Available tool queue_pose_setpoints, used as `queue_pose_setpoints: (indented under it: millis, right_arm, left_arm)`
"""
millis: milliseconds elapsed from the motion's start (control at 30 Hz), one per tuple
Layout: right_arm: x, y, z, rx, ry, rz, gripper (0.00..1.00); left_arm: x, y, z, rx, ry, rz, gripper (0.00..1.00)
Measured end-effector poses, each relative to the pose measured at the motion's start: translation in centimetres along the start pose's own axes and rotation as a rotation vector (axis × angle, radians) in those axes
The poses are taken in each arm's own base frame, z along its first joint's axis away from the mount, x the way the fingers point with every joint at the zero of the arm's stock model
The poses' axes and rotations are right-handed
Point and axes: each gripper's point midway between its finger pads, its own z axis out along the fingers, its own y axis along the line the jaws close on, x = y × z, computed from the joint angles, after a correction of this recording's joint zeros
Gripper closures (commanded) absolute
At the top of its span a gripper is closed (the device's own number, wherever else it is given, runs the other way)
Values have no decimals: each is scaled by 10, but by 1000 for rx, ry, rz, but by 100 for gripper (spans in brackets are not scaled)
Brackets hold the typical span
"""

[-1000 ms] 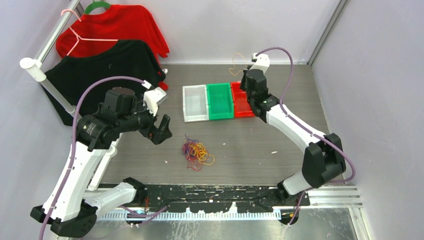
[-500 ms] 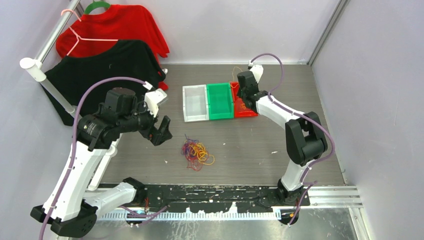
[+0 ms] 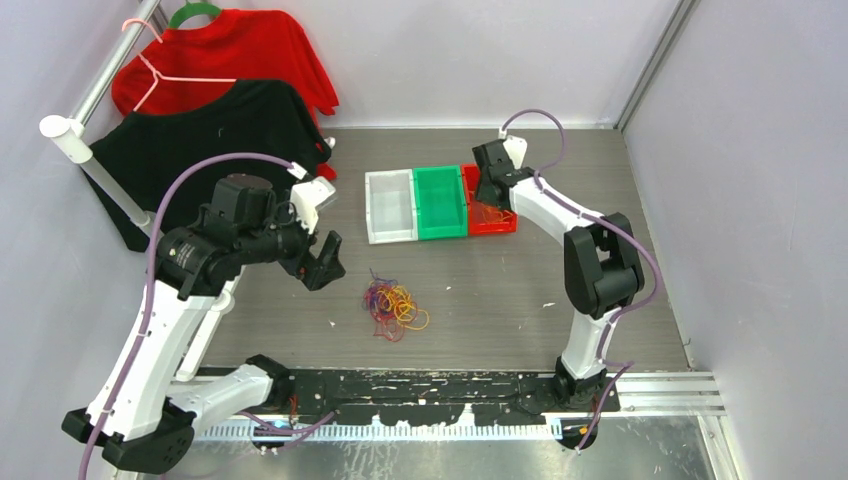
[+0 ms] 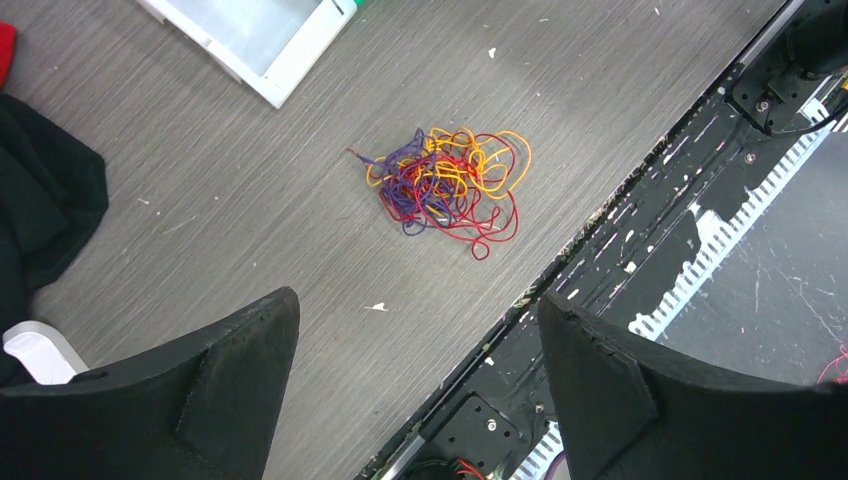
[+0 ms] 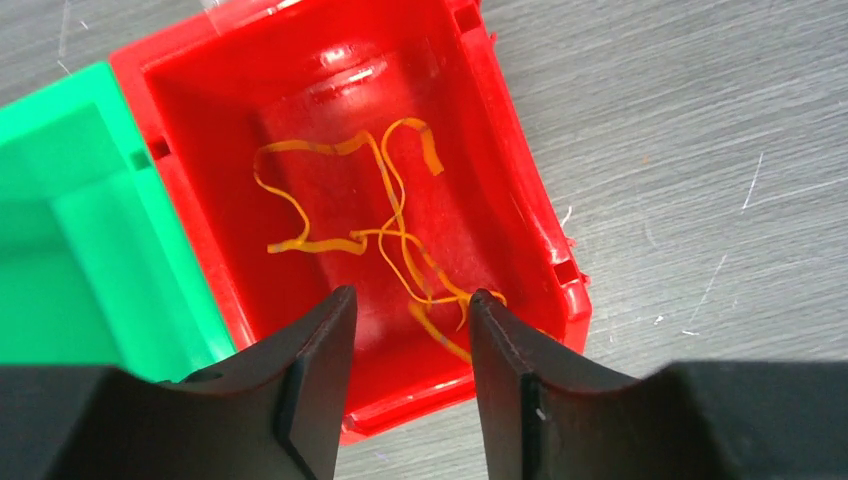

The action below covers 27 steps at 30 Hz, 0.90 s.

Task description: Untangle the cables

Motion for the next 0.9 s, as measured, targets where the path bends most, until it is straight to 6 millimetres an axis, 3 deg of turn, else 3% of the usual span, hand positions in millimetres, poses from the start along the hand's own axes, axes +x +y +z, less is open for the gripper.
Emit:
queue_pose_setpoints:
  millis: [133, 367, 633, 767, 900]
  right_arm:
    - [5, -2, -2, 14, 44, -25, 36]
    - [-24, 5, -16, -6, 22, -15, 35]
    - [-35, 14, -32, -68, 30, -8, 28]
    - [-29, 21, -56, -168, 29, 0, 28]
    - [-9, 50, -104, -334, 3, -45, 29]
  left_arm:
    - [0, 0, 0, 0, 0, 0, 12]
    - [-6, 0, -3, -3, -16, 7, 11]
    - [-6, 0, -3, 0, -16, 9, 11]
    - [-4, -2, -1, 16, -11, 10, 12]
    - [15, -3, 12, 36, 45, -4, 14]
